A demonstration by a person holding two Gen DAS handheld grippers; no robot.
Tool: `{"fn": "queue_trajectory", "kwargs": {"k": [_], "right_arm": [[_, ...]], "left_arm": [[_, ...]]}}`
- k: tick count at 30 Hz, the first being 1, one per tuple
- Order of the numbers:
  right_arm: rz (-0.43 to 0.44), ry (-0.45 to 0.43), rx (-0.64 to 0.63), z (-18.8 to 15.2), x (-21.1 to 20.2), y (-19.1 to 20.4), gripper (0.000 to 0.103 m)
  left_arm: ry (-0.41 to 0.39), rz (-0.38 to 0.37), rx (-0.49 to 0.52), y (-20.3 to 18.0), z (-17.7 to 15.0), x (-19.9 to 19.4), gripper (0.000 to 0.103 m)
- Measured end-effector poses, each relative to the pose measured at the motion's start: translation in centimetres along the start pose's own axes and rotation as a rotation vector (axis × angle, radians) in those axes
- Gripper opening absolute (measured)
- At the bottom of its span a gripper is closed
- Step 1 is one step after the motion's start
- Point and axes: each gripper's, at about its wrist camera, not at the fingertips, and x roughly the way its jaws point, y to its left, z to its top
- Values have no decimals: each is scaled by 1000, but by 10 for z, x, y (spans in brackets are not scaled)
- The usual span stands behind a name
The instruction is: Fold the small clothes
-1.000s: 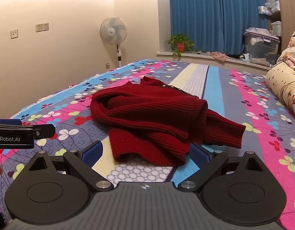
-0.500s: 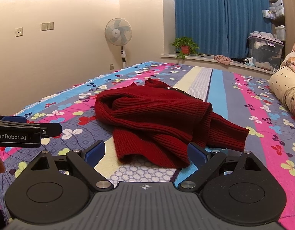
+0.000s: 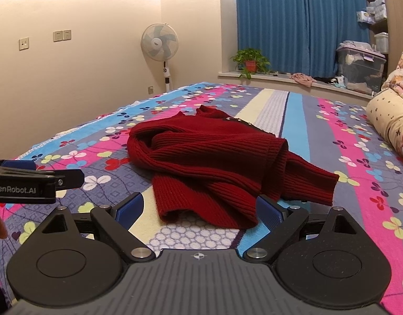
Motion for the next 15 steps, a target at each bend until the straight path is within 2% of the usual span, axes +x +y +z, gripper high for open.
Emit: {"fn": "queue_trajectory", "kwargs": {"k": [15], "right_arm": [[-1,0,-11,-1,2,2,93]], "left_arm": [[4,2,-3,1,1,1,103]]}}
